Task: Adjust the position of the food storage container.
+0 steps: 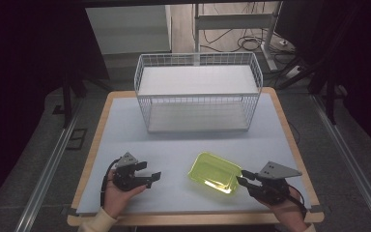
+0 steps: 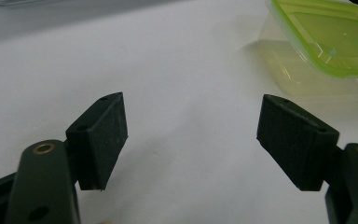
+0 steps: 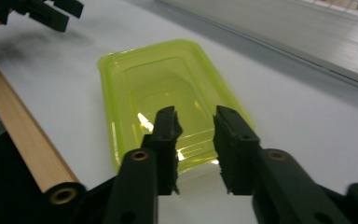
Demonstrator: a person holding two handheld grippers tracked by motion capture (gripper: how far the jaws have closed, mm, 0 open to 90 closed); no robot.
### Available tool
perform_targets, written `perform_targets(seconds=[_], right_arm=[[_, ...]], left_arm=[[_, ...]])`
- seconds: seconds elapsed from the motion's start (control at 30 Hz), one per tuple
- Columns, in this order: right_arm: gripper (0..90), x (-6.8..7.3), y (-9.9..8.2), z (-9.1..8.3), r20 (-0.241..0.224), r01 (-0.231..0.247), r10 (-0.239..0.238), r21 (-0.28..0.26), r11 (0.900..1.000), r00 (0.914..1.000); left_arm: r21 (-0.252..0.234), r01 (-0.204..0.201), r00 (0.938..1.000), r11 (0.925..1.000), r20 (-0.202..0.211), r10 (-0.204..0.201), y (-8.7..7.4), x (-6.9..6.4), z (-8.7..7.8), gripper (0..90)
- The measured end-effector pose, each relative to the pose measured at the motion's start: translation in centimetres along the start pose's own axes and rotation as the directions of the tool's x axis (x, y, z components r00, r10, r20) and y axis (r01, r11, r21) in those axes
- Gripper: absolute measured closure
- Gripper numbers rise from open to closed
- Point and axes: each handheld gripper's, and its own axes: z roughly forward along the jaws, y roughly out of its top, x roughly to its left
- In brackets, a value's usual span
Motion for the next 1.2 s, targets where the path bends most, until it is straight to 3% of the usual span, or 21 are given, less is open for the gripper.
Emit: perform_targets(seconds=[0.3, 0.37, 0.5, 0.57, 0.9, 1.2], right_arm=[[87.4, 1.5, 0.3, 0.8, -0.090, 0.028, -0.026, 0.024, 0.9993, 0.9956], [89.6, 2.2, 0.4, 1.1, -0.131, 0.037, -0.032, 0.036, 0.9987, 0.9908], [89.7, 3.0, 0.4, 1.6, -0.170, 0.052, -0.042, 0.053, 0.9973, 0.9845], [89.7, 3.9, 0.2, 2.3, -0.201, 0.087, -0.069, 0.083, 0.9927, 0.9773], [89.8, 5.4, -0.8, 4.2, -0.220, 0.152, -0.109, 0.187, 0.9704, 0.9694], [89.8, 5.4, -1.1, 4.4, -0.206, 0.159, -0.114, 0.218, 0.9630, 0.9719]], left_arm=[[0.003, 0.002, 1.0000, 1.0000, 0.005, -0.002, 0.0, -0.1, 0.1, 24.6], [0.006, 0.001, 1.0000, 1.0000, 0.008, -0.001, 0.0, -0.1, 0.1, 24.6], [0.008, 0.001, 1.0000, 1.0000, 0.009, -0.001, -0.1, -0.1, 0.2, 24.7], [0.008, 0.001, 0.9999, 1.0000, 0.010, -0.001, -0.1, -0.1, 0.2, 24.7], [0.013, -0.006, 0.9999, 0.9999, 0.015, 0.006, -0.1, -0.1, 0.2, 24.8], [0.017, -0.007, 0.9998, 0.9998, 0.019, 0.006, -0.1, -0.1, 0.3, 24.9]])
